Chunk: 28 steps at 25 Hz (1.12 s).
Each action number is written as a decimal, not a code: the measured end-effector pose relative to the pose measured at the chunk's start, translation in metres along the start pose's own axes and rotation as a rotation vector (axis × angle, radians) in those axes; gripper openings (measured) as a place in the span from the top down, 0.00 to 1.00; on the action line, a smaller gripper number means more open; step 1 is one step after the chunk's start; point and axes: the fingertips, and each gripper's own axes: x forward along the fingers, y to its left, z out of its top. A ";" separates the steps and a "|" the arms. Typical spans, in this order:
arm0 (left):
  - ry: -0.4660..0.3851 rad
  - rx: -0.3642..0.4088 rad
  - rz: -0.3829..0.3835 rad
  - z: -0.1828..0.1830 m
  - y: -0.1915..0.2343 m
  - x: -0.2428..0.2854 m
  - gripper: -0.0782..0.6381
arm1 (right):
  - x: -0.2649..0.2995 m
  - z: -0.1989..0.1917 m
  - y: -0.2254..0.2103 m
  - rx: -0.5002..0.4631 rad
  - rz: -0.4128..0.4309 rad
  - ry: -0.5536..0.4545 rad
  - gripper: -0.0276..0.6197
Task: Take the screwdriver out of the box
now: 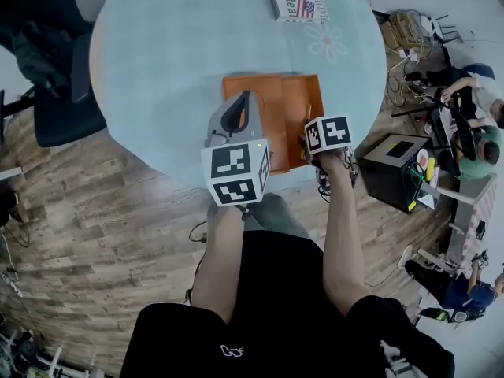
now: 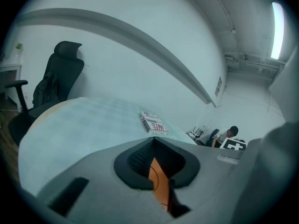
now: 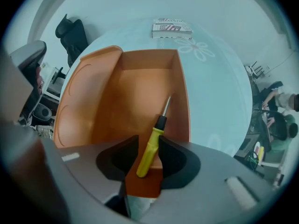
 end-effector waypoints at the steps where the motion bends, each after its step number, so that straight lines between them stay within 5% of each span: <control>1: -0.001 -0.001 0.000 0.001 0.001 0.000 0.89 | 0.000 0.000 -0.001 0.000 -0.019 0.008 0.73; 8: -0.010 0.000 -0.020 0.007 -0.002 0.000 0.89 | 0.010 -0.005 -0.004 0.012 -0.137 0.057 0.75; 16: -0.010 0.014 -0.027 0.007 0.000 -0.011 0.89 | 0.008 -0.005 -0.002 0.091 -0.072 -0.039 0.81; 22: -0.034 0.072 -0.058 0.020 -0.019 -0.017 0.89 | -0.034 0.027 0.019 0.092 0.127 -0.339 0.82; 28: -0.094 0.194 -0.114 0.056 -0.054 -0.026 0.89 | -0.131 0.070 0.034 0.087 0.388 -0.794 0.82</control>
